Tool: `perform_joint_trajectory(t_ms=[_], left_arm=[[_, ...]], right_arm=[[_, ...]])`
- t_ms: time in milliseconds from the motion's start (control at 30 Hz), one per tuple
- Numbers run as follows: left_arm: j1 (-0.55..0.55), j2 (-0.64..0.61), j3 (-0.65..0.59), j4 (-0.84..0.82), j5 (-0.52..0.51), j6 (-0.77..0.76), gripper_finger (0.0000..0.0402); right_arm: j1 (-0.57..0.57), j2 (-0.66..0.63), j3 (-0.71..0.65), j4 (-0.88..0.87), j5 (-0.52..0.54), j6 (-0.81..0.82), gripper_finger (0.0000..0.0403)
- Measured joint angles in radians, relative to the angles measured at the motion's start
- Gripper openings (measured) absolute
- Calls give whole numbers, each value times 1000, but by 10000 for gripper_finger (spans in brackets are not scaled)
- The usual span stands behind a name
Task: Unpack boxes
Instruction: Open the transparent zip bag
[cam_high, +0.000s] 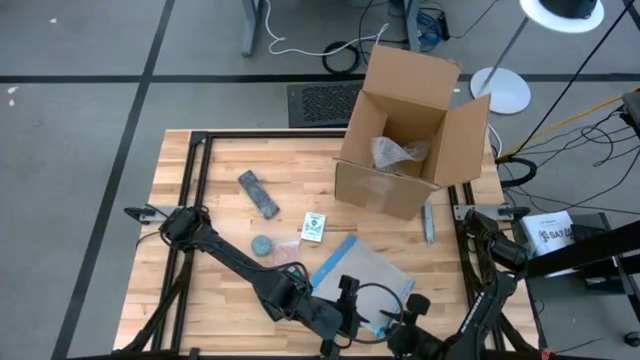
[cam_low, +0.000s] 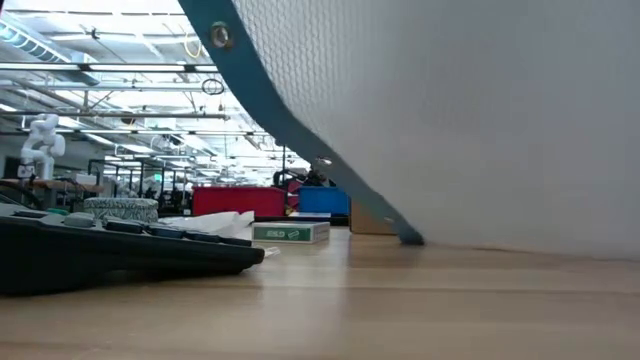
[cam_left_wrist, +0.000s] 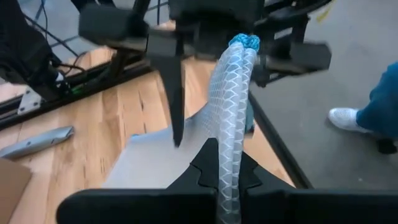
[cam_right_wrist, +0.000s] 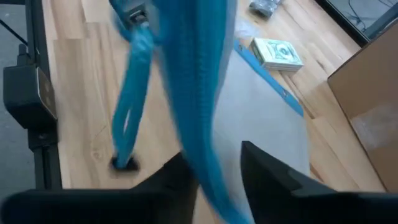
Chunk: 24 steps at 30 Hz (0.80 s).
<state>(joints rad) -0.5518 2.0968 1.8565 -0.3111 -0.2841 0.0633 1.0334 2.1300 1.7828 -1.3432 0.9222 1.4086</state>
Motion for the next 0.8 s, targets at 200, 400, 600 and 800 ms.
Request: perform_joint_trajectory(t_ms=[200, 400, 600, 800], left_arm=[[0, 0, 0, -57, 0, -5, 15], [0, 0, -1, -41, -1, -5, 10], [0, 0, -1, -105, -4, -31, 37], [-3, 0, 26, -104, -6, -30, 83]], right_arm=[[7, 0, 0, 1, -4, -8, 10], [-13, 0, 0, 17, -12, -41, 6], [-18, 0, 21, -2, -42, -52, 4], [-41, 0, 74, -13, -102, -132, 2]])
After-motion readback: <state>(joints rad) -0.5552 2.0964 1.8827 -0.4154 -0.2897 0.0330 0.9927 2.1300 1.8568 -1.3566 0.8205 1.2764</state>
